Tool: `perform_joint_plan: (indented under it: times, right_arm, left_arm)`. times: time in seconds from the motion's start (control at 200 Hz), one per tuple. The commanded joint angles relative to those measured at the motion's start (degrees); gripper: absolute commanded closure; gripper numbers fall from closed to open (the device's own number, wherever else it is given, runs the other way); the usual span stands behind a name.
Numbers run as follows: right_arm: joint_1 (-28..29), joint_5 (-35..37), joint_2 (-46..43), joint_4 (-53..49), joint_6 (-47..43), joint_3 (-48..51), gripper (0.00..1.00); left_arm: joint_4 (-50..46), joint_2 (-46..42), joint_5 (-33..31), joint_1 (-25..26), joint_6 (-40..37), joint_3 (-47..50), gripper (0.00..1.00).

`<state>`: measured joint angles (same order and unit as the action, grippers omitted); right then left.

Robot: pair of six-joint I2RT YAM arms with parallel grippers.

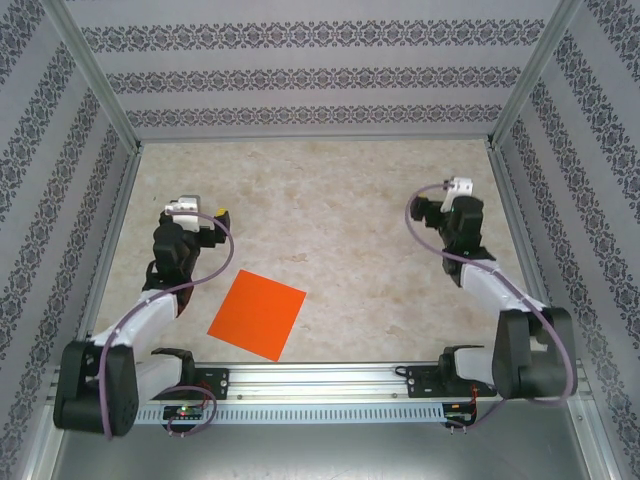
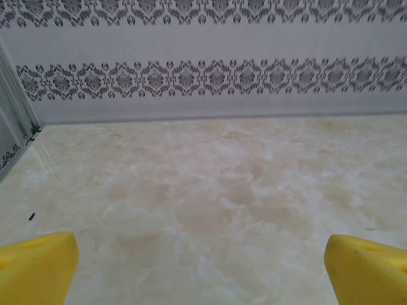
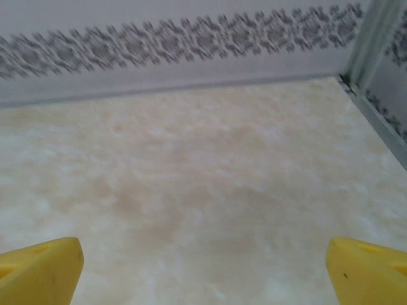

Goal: Fold a paper plane with a square sheet of paper (pick it up from the middle)
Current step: Move the square sheet of paper to the center of the table.

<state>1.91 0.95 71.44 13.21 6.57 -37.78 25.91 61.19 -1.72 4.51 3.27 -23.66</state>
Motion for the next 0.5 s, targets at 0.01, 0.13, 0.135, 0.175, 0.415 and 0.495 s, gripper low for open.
perform_joint_plan:
  times: [0.01, 0.13, 0.135, 0.175, 0.415, 0.495]
  right_arm:
    - [1.73, -14.44, -2.53, -23.96, 17.89, -6.87, 0.02]
    - [9.72, -23.11, -1.97, -26.36, 25.70, -8.79, 0.02]
    - [10.45, -22.89, -1.94, -26.77, 25.78, -9.02, 0.02]
    - [15.95, -19.60, -1.43, -29.39, 26.48, -10.65, 0.02]
    - [44.20, -11.12, 13.88, -30.50, 32.54, -19.79, 0.02]
    - [50.25, -9.33, 19.71, -31.17, 34.61, -23.98, 0.02]
  left_arm:
    - [-18.03, -4.34, -1.21, -0.73, 11.53, -6.31, 0.00]
    - [-32.46, -6.53, -5.39, -0.73, 19.45, -11.22, 0.00]
    - [-32.70, -6.61, -5.00, -0.69, 19.21, -11.31, 0.00]
    - [-34.69, -7.51, -3.18, -0.73, 19.26, -11.86, 0.00]
    - [-46.19, -13.67, -7.33, -0.73, 29.77, -11.32, 0.00]
    - [-47.68, -16.68, -8.93, -0.82, 30.37, -10.84, 0.00]
